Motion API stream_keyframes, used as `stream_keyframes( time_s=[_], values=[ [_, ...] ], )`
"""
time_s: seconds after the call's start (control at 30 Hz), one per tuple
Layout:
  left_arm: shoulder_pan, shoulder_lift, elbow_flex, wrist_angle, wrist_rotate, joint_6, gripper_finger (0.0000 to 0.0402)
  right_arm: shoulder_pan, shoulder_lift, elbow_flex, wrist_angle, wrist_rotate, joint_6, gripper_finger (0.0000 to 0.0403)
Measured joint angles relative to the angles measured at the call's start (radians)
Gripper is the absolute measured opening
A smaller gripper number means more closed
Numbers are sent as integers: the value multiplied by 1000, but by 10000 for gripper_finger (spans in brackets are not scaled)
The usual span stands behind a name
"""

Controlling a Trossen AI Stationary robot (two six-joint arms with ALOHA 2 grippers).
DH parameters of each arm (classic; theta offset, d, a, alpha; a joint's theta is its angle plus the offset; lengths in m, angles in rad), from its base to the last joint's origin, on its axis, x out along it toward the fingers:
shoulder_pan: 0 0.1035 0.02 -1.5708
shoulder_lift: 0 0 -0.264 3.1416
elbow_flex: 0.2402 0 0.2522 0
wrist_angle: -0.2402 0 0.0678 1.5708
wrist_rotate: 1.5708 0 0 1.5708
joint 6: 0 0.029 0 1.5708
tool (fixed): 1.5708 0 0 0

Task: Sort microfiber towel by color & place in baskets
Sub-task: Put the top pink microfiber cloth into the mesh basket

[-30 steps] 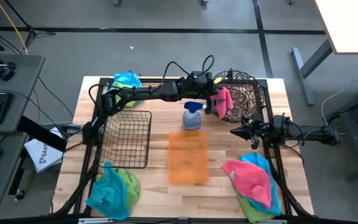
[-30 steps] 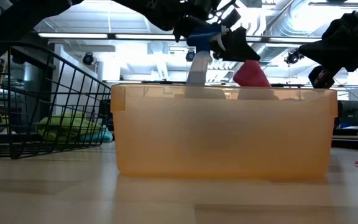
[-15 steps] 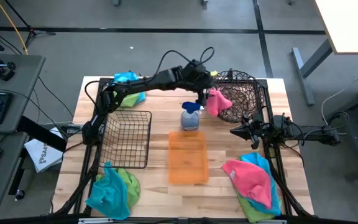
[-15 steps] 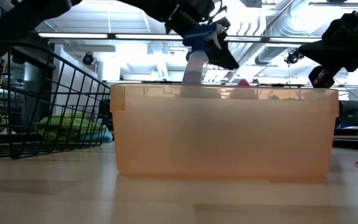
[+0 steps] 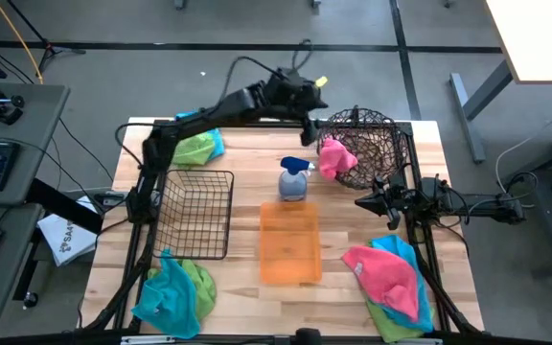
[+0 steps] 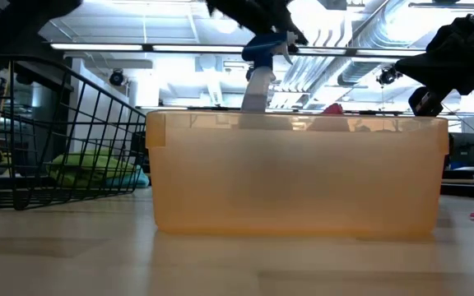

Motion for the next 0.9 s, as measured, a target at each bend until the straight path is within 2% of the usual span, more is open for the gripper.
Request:
stream_keyframes(
  time_s=[0.1, 0.23, 0.4, 0.5, 0.57, 0.63, 0.7, 0.77, 0.83, 0.9],
  values=[
    [32, -71, 0, -100, 116, -74, 239, 0, -1, 8, -20, 0, -78, 0],
    [82, -156, 0, -224, 289, -151, 239, 0, -2, 19, -19, 0, -104, 0],
    [80, -234, 0, -261, 324, -164, 239, 0, 0, 19, -44, 6, -97, 0],
    [61, -269, 0, -249, 323, -154, 239, -1, 0, 19, 2, 142, -123, 0],
    [52, -284, 0, -249, 323, -153, 239, -1, 0, 19, 99, 231, 15, 0],
    [45, -300, -23, -238, 322, -154, 239, -1, 0, 22, 211, 365, 146, 0],
    [41, -338, -109, -197, 320, -174, 239, -1, -1, 23, 284, 500, 234, 0],
    [38, -396, -254, -85, 319, -221, 239, -2, 0, 23, 343, 573, 276, 0],
    [35, -477, -452, 86, 308, -293, 239, -2, -1, 23, 382, 578, 250, 0],
    [35, -570, -669, 289, 275, -380, 239, -2, 1, 23, 403, 540, 221, 0]
  ],
)
